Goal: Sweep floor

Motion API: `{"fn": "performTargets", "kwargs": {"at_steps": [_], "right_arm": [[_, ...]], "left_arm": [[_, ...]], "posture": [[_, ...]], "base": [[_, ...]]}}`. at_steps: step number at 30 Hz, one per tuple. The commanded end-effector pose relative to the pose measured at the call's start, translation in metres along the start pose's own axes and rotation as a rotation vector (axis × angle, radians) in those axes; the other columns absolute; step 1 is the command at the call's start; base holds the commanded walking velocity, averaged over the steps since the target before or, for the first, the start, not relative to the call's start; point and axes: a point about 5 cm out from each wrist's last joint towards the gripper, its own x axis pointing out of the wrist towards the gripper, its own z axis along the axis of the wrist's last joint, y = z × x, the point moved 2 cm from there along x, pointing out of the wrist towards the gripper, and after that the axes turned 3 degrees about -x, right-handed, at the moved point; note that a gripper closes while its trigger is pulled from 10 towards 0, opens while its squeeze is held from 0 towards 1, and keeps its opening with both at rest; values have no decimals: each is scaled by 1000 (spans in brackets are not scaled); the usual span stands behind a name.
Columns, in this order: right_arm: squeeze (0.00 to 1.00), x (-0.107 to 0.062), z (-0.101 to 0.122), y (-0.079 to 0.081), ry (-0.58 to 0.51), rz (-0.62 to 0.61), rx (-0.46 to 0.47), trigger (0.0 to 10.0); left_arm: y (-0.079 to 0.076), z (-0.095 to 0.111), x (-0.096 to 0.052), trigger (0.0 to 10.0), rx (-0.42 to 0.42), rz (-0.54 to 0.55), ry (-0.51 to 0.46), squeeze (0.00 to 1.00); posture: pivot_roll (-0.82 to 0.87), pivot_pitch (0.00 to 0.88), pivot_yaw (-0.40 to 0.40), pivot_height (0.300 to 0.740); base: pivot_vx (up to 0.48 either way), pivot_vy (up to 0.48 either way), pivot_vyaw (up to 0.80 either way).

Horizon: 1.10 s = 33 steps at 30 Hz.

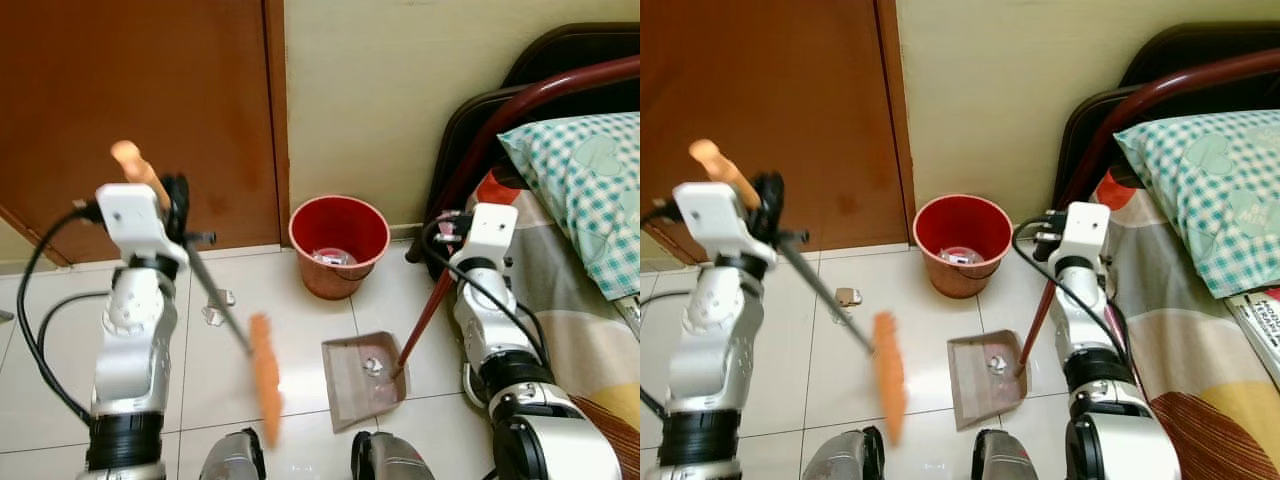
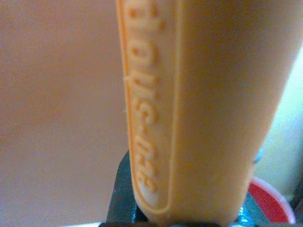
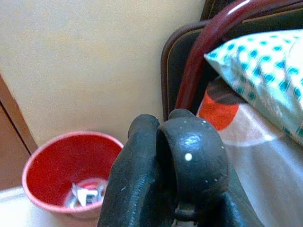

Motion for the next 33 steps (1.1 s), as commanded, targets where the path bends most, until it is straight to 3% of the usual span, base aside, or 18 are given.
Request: {"fn": "performTargets", "kwargs": {"at_steps": [1,5,16,19,26,33], "right_arm": [[0,8,26,1,-76,2,40,10000],[0,13,44,6,-111,6,71,10000],[0,24,95,23,-144,81,282,10000],[0,26,107,28,-137,112,330,10000],[0,25,124,39,-123,169,381,10000],[0,22,168,39,-250,208,468,10000]], "left_arm": [[-11,6,-1,10000,53,-53,-58,0],[-25,0,-6,10000,150,-124,-53,0],[-51,-22,-17,10000,122,-215,19,0],[-47,-24,-17,10000,167,-209,22,0],[-34,-25,-12,10000,166,-138,31,0],[-41,-30,-15,10000,140,-141,49,0]], "posture": [[-7,100,-54,740],[-2,88,-52,740],[1,74,-43,740],[1,74,-43,740],[3,76,-42,740],[-3,77,-39,740]], "base": [[0,0,0],[0,0,0],[0,0,0],[0,0,0],[0,0,0],[0,0,0]]}}
